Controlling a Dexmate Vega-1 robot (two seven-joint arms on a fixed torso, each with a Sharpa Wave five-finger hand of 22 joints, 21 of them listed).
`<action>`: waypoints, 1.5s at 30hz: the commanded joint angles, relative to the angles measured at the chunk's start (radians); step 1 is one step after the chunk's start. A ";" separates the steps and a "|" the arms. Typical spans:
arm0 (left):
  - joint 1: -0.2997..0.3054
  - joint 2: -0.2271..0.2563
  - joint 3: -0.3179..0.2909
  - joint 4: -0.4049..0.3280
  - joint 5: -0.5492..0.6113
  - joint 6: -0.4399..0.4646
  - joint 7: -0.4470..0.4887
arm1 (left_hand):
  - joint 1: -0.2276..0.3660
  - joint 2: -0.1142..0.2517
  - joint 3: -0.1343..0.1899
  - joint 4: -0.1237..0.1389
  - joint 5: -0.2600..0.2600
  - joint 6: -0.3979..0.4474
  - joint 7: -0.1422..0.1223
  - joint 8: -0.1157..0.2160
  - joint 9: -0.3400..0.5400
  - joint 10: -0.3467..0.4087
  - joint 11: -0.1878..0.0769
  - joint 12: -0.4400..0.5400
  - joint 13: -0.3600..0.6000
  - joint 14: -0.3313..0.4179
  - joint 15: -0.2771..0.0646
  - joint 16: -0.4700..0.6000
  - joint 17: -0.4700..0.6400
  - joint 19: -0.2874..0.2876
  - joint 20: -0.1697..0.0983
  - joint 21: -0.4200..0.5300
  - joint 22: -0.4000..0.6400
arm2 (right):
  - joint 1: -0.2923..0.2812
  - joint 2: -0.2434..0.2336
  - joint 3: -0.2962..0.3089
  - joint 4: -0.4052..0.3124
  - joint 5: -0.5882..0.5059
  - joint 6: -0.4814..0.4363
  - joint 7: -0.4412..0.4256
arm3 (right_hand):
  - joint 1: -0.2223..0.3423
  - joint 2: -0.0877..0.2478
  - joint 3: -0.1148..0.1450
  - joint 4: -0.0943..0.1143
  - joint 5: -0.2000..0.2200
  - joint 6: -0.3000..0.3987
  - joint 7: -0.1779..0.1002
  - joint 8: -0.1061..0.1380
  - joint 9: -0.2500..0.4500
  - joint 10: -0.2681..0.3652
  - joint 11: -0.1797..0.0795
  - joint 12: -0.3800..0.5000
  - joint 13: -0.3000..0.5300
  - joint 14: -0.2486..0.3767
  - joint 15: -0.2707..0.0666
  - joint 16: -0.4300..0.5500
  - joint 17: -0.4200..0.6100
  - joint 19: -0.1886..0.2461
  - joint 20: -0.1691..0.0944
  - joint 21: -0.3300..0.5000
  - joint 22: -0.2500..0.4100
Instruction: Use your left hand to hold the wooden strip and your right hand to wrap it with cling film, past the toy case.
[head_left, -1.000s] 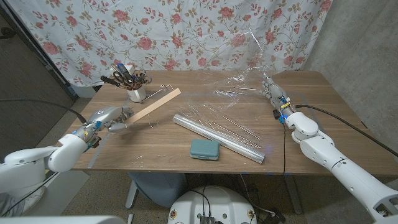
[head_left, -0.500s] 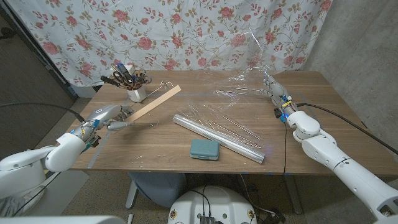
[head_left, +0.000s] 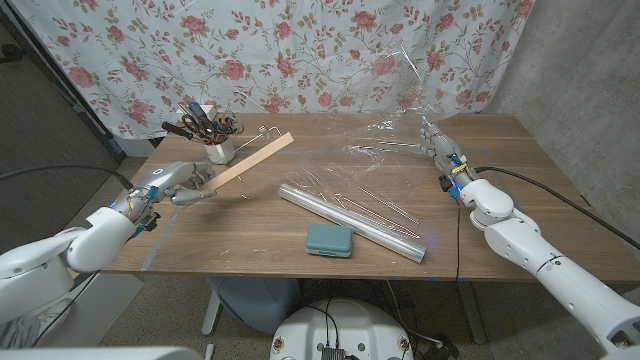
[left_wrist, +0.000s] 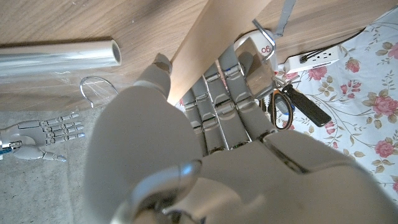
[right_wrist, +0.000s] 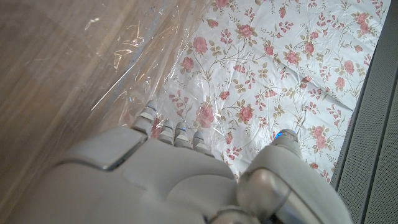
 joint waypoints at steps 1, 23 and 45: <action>-0.030 -0.098 -0.054 -0.030 0.103 -0.020 -0.062 | 0.041 0.035 0.004 -0.001 0.010 0.100 -0.098 0.007 0.000 0.082 -0.084 0.009 0.002 0.148 -0.142 -0.001 0.005 -0.007 -0.002 0.011 0.000 | -0.003 0.002 -0.003 0.003 0.004 0.008 0.009 | 0.002 0.012 0.002 -0.007 0.001 0.001 0.002 -0.001 -0.001 0.007 -0.001 0.004 0.000 -0.005 -0.003 0.004 0.000 0.003 0.002 0.003 0.003; -0.012 -0.218 -0.119 -0.056 0.229 -0.014 -0.016 | 0.041 0.034 0.002 0.000 0.012 0.100 -0.103 0.005 -0.007 0.075 -0.091 0.020 -0.003 0.145 -0.143 -0.014 0.015 -0.025 -0.001 0.037 -0.015 | -0.049 -0.024 0.028 -0.021 0.016 0.028 0.006 | 0.005 0.014 0.003 -0.008 0.001 0.000 0.004 -0.002 -0.001 0.009 0.000 0.004 0.000 0.000 0.002 0.006 -0.001 0.003 0.003 0.003 0.003; -0.011 -0.239 -0.128 -0.032 0.274 -0.065 0.019 | 0.041 0.030 0.008 0.000 0.019 0.106 -0.104 0.005 -0.016 0.074 -0.091 0.026 -0.007 0.143 -0.142 -0.028 0.021 -0.036 -0.001 0.061 -0.035 | -0.126 -0.081 0.057 -0.114 -0.021 0.025 -0.032 | 0.013 0.016 0.005 -0.013 0.001 -0.002 0.011 -0.004 -0.001 0.030 0.003 0.011 0.000 0.023 -0.007 0.013 -0.001 0.016 -0.024 0.007 0.003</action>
